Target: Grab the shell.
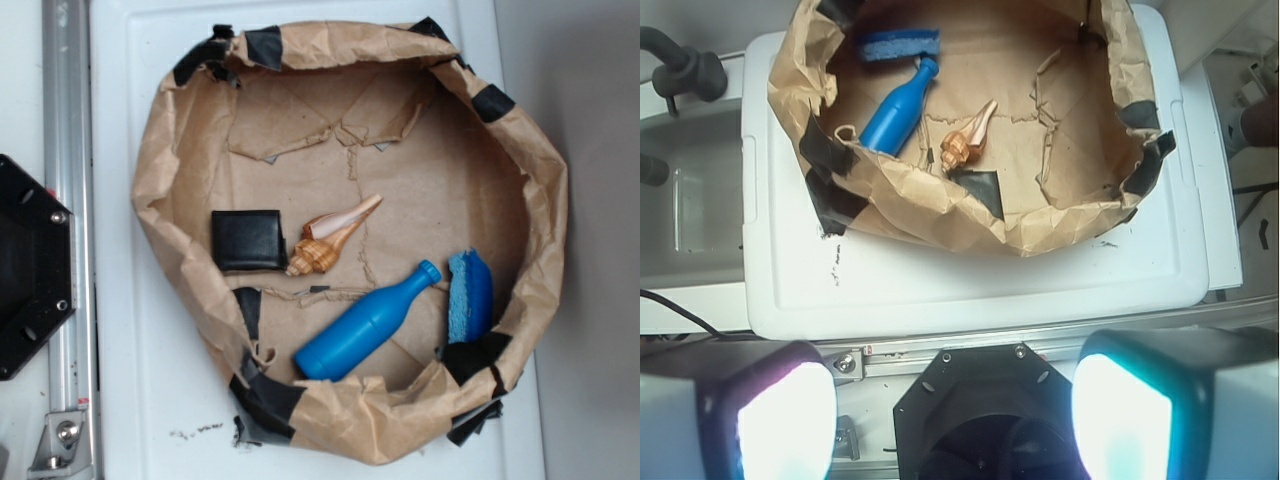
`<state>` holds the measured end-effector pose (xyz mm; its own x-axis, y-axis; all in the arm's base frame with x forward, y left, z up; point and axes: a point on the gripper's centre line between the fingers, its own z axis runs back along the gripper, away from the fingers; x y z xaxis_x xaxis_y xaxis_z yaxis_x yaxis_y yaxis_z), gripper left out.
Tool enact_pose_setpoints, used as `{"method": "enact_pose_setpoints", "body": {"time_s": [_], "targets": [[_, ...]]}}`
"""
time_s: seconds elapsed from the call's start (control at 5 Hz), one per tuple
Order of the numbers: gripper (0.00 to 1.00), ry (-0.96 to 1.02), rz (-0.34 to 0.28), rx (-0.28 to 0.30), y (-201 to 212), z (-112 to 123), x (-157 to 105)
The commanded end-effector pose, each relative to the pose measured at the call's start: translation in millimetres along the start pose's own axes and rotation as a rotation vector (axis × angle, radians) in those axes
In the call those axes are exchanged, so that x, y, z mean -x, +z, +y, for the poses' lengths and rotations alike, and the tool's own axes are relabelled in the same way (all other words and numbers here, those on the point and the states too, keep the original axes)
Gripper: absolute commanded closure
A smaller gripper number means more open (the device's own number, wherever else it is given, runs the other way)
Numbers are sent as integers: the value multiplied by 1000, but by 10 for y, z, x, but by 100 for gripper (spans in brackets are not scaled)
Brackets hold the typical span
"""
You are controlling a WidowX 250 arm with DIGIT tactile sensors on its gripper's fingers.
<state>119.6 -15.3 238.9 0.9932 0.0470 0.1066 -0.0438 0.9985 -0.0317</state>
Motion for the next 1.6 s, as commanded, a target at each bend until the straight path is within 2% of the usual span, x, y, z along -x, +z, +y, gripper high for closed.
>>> {"method": "enact_pose_setpoints", "body": {"time_s": [0.0, 0.2, 0.4, 0.6, 0.8, 1.0, 1.2, 1.4], "targets": [[0, -73, -8, -132, -358, 141, -787], [0, -15, 39, -126, -802, 211, -1073], [0, 54, 95, -167, -1143, 258, -1075], [0, 47, 181, -152, -1479, 244, -1035], [0, 83, 190, -130, -1684, 209, -922], [0, 71, 149, -66, -1856, 172, -1039], [0, 66, 173, -69, -2136, 93, -1125], [0, 64, 224, -103, -2415, 30, -1193]]}}
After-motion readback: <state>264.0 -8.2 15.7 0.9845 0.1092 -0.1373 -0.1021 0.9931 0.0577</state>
